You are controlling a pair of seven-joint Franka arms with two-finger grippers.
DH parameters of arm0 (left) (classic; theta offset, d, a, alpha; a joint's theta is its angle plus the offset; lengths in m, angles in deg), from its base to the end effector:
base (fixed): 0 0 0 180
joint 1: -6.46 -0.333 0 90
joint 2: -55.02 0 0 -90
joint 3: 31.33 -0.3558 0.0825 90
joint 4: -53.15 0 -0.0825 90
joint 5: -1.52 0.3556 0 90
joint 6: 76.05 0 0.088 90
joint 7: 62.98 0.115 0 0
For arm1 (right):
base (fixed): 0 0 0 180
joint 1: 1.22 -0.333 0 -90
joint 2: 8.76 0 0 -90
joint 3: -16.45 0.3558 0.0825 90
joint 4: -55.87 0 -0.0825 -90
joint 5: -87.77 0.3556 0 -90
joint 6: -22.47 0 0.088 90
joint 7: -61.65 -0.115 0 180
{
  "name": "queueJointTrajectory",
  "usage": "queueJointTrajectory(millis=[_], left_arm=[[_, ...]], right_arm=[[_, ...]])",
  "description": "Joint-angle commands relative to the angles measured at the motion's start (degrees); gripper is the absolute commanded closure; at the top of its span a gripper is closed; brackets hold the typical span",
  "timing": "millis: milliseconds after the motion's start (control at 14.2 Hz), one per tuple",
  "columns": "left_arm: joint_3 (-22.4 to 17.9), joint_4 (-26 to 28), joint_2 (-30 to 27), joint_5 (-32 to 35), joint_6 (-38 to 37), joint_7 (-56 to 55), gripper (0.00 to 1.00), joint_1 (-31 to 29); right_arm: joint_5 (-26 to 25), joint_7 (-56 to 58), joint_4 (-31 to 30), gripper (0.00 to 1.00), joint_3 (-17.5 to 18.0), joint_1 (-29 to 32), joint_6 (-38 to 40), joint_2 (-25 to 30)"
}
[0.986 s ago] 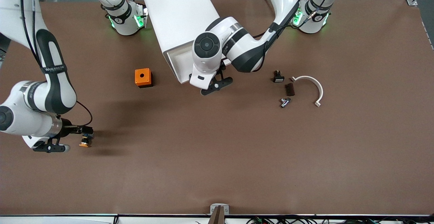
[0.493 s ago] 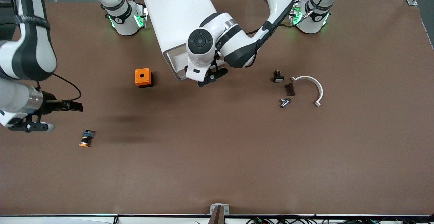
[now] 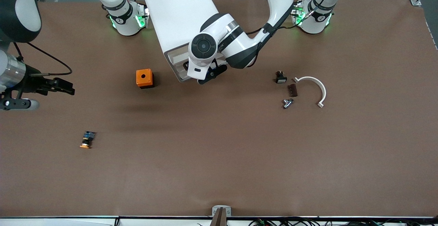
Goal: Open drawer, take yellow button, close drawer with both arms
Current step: 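Push the drawer shut with the left gripper while the right gripper withdraws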
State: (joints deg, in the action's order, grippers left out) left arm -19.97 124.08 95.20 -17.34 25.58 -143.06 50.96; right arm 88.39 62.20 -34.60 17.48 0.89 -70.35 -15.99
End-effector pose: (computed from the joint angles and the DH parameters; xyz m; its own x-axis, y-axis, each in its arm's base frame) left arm 0.4138 -0.5937 0.3879 0.7509 0.4891 -0.4439 0.5022 -0.8593 -0.0972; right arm 0.5679 -0.0102 0.5876 0.9963 -0.0097 -0.0849 -0.0109 -0.9998 -0.0138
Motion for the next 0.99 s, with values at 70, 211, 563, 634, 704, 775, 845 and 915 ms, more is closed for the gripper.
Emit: queueJointTrajectory(millis=[70, 211, 563, 634, 704, 775, 845, 915], left_arm=[[0.24, 1.67, -0.55, -4.08, -0.65, -3.05, 0.01, 0.76], [0.24, 2.28, -0.55, -4.26, -0.65, -3.94, 0.01, 0.93], [0.24, 3.08, -0.37, -10.58, -0.47, -4.03, 0.01, 1.11], [0.16, 3.08, -0.37, -10.67, -0.47, -3.94, 0.01, 1.11], [0.16, 3.08, -0.37, -10.59, -0.21, -3.94, 0.01, 1.02], [0.16, 2.99, -0.37, -10.41, -0.21, -3.86, 0.01, 0.85], [0.16, 2.99, -0.46, -10.24, -0.21, -3.33, 0.01, 0.58], [0.16, 2.99, -0.46, -10.06, -0.21, -2.98, 0.01, 0.32]], right_arm=[[-0.36, -0.47, 5.91, 0.0, -0.24, 0.61, 2.03, -0.59], [-0.36, -0.46, 6.27, 0.0, -0.33, 0.61, 2.12, -0.59], [-0.36, -0.55, 7.5, 0.0, -0.42, 0.7, 2.73, -0.59], [-0.36, -0.55, 7.5, 0.0, -0.42, 0.78, 2.73, -0.59], [-0.36, -0.55, 7.5, 0.0, -0.42, 0.79, 2.73, -0.59], [-0.36, -0.55, 7.5, 0.0, -0.5, 0.79, 2.73, -0.59], [-0.27, -0.2, 7.5, 0.0, -0.42, 1.31, 2.82, -0.59], [-0.27, -0.29, 7.5, 0.0, -0.42, 1.4, 3.43, -0.51]])
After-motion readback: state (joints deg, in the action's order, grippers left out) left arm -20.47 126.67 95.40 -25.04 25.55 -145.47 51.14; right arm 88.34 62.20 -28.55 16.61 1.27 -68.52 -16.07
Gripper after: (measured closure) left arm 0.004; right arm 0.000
